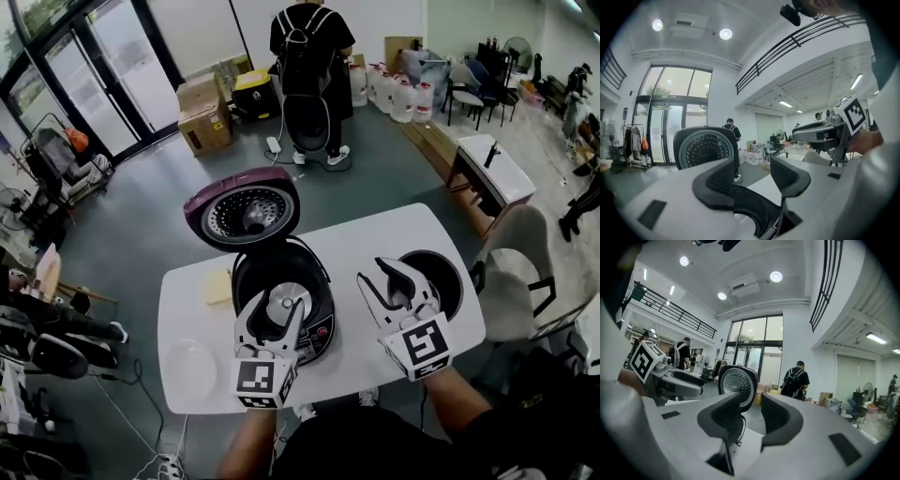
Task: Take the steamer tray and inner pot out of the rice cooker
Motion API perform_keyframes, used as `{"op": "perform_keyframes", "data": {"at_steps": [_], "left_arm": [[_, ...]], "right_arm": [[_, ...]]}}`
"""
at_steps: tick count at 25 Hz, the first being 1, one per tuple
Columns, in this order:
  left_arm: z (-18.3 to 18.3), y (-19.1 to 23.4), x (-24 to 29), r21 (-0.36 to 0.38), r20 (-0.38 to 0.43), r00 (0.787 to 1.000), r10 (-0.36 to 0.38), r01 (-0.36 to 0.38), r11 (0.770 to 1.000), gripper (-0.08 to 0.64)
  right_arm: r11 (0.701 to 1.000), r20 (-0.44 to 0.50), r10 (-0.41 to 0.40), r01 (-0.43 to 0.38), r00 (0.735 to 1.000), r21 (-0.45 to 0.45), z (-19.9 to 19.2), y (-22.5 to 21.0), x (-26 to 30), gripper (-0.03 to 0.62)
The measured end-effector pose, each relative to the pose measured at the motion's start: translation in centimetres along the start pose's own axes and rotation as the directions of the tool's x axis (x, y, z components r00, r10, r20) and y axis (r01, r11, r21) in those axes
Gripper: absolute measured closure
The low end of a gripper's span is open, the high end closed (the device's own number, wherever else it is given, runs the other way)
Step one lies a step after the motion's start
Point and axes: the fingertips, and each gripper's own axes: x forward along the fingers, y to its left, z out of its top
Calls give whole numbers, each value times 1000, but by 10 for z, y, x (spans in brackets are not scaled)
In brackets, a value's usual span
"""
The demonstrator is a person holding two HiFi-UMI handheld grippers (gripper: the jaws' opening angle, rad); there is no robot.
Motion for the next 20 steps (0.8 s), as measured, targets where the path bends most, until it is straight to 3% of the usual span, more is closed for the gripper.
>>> {"op": "perform_keyframes", "data": {"at_steps": [7,15,20], "left_arm": [[1,47,-31,1,11,997,74,-74,997,367],[-8,81,-57,13,5,987,161,-161,987,561],[-11,92,-66,-14,-2,985,170,-170,985,561]], "right_arm": [[999,18,41,-42,999,11,17,41,30,472],[997,20,80,-79,997,-12,18,71,48,570],[998,40,62,-61,997,-30,23,82,55,592]]}}
